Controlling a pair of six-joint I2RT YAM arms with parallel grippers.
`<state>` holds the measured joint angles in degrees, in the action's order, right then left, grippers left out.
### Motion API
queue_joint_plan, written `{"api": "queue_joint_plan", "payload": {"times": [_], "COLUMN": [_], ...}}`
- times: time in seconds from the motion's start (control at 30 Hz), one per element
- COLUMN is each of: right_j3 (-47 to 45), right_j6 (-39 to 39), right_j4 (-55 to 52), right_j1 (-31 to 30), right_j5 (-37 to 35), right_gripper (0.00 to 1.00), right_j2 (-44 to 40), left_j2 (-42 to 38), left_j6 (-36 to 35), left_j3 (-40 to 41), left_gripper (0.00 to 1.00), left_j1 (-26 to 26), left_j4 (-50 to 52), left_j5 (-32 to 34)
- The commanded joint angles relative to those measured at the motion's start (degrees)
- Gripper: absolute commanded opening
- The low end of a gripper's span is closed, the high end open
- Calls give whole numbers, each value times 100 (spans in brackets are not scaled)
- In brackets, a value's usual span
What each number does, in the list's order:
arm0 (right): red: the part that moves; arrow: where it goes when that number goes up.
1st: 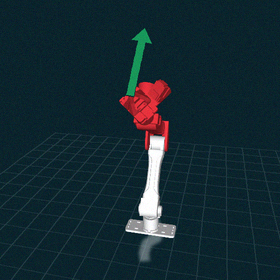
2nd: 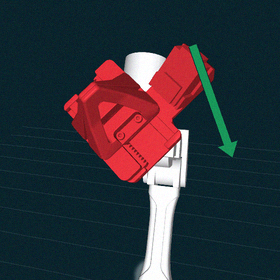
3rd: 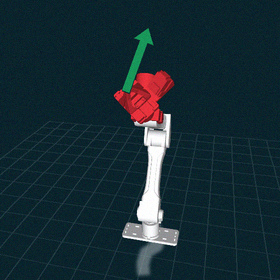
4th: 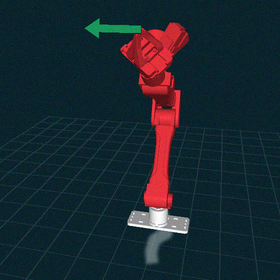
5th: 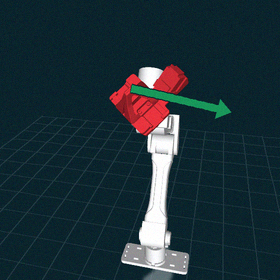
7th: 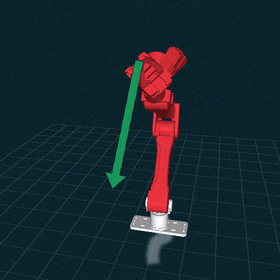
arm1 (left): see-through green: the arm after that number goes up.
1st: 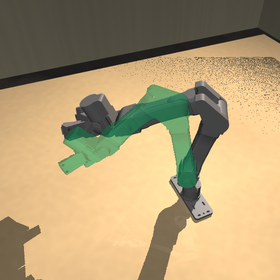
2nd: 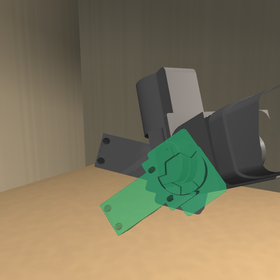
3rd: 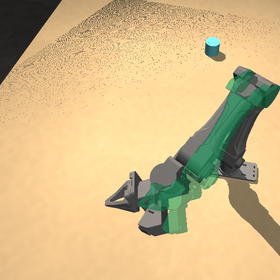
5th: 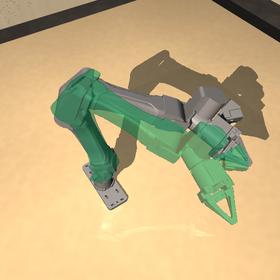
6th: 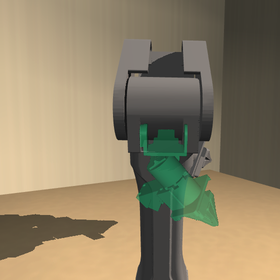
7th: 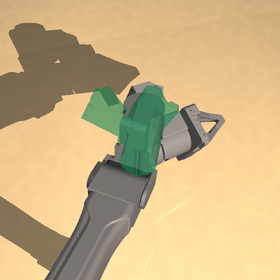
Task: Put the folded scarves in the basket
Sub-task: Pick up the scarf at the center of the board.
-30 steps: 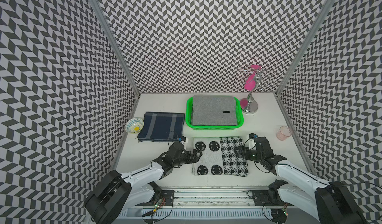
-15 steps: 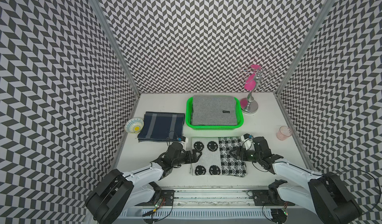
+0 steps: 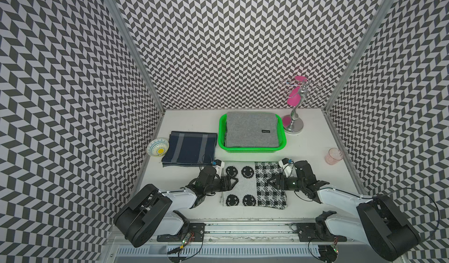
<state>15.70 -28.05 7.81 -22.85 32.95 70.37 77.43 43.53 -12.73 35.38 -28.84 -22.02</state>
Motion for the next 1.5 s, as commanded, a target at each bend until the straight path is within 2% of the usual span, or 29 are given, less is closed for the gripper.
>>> {"api": "queue_joint_plan", "payload": {"times": [0.0,0.07,0.1,0.2,0.23,0.27,0.43,0.67,0.87,1.0,1.13,1.27,1.47], "right_j3": [3,-26,-45,-81,-76,-51,310,1137,2016,2853,3706,4477,5718], "right_j6": [-59,-101,-109,-117,-120,-113,-60,78,290,623,891,1037,1411], "right_j4": [116,225,283,399,423,425,39,-975,-1625,-2001,-2188,-2047,-2323], "right_j1": [-169,-215,-227,-251,-255,-261,-318,-396,-406,-245,137,418,727], "right_j5": [15,6,0,-2,19,43,3,-116,-349,-811,-660,-518,-567], "right_gripper": [53,44,34,12,2,0,0,0,0,0,0,0,0], "right_j2": [166,183,174,54,10,-61,-531,-1156,-1447,-1227,-546,365,1713], "left_j2": [262,273,234,38,-21,-93,-590,-1515,-1673,-1185,-636,141,1568], "left_j6": [12,-1,-26,-114,-143,-173,-195,-336,-663,-994,-1195,-1315,-1649], "left_j3": [101,54,31,-7,-33,-68,-404,-1214,-2161,-3030,-3765,-4540,-5701], "left_gripper": [41,30,22,1,0,0,0,0,0,0,0,0,0], "left_j1": [38,74,93,101,101,110,185,362,353,66,-234,-687,-952], "left_j4": [-129,-130,-102,-19,18,69,555,1809,2585,2998,2981,2847,3019], "left_j5": [-318,-312,-291,-241,-235,-225,-210,92,265,190,63,-210,-118]}}
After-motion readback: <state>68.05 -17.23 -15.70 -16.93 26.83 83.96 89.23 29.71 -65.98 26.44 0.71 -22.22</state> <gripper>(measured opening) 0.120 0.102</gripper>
